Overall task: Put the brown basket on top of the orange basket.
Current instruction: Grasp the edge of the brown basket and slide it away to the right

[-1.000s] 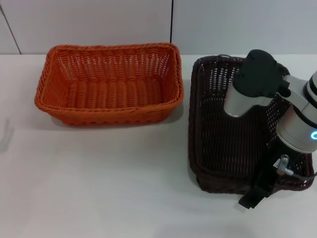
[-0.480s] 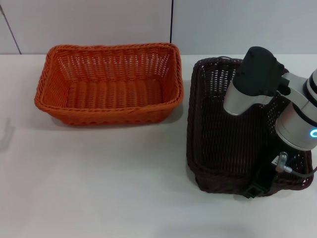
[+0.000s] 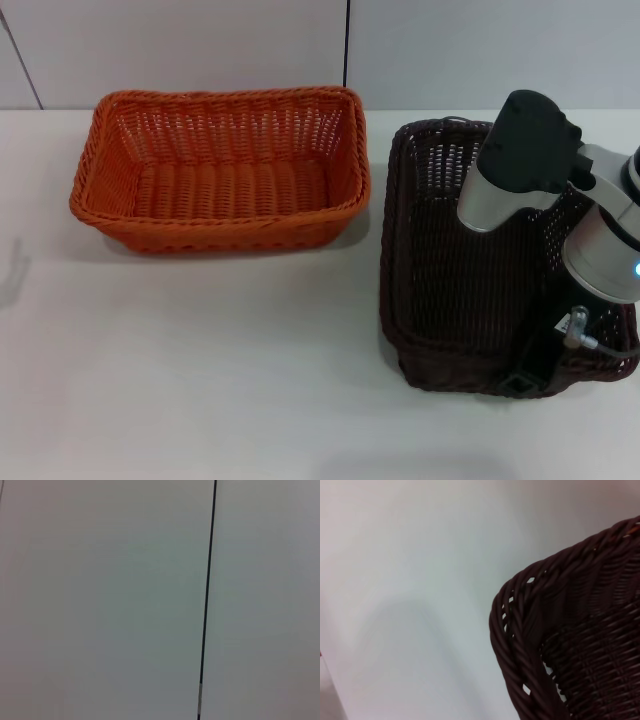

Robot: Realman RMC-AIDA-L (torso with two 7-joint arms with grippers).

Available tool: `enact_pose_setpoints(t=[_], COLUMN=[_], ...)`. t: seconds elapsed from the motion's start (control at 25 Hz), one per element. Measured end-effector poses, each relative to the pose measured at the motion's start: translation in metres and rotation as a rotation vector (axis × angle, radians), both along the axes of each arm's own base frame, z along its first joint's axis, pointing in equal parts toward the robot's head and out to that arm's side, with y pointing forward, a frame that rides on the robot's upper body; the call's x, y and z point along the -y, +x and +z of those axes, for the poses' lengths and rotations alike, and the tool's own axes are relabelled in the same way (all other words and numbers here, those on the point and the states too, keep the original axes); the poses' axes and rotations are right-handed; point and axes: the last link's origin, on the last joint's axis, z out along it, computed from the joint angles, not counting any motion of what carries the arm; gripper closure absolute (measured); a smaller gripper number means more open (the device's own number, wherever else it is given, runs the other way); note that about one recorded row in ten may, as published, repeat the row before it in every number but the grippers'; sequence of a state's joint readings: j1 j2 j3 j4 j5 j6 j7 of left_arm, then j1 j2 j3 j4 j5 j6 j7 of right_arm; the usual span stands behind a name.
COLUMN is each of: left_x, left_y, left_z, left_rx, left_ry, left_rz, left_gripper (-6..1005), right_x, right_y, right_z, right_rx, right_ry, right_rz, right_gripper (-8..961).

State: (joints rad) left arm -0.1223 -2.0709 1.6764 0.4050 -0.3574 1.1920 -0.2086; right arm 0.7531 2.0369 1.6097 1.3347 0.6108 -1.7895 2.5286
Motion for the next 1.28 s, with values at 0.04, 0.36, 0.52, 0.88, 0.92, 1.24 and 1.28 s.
enact_pose_setpoints(t=[0.04, 0.36, 0.52, 0.88, 0.92, 1.24, 1.28], left_x=[0.000, 0.000, 0.000, -0.001, -0.001, -0.004, -0.004], left_y=[0.000, 0.001, 0.001, 0.002, 0.002, 0.004, 0.004], left_z=[0.000, 0.000, 0.000, 0.000, 0.000, -0.001, -0.001], left_rx=[0.000, 0.000, -0.001, 0.001, 0.001, 0.000, 0.000], left_ry=[0.000, -0.001, 0.000, 0.002, 0.002, 0.001, 0.001], left_rz=[-0.001, -0.003, -0.003, -0.009, -0.009, -0.015, -0.015], left_gripper=[161, 161, 161, 161, 161, 161, 161], right_x=[0.000, -0.001, -0.003, -0.005, -0.004, -0.001, -0.001], right_y=[-0.001, -0.005, -0.010, -0.032, -0.038, -0.059, -0.061], right_z=[0.002, 0.010, 0.021, 0.048, 0.053, 0.067, 0.069], right_rx=[0.007, 0.036, 0.058, 0.075, 0.075, 0.079, 0.077], right_ry=[0.005, 0.044, 0.092, 0.210, 0.228, 0.294, 0.302], right_rz=[0.006, 0.022, 0.052, 0.133, 0.151, 0.221, 0.232], right_gripper=[717, 732, 740, 773, 779, 793, 794])
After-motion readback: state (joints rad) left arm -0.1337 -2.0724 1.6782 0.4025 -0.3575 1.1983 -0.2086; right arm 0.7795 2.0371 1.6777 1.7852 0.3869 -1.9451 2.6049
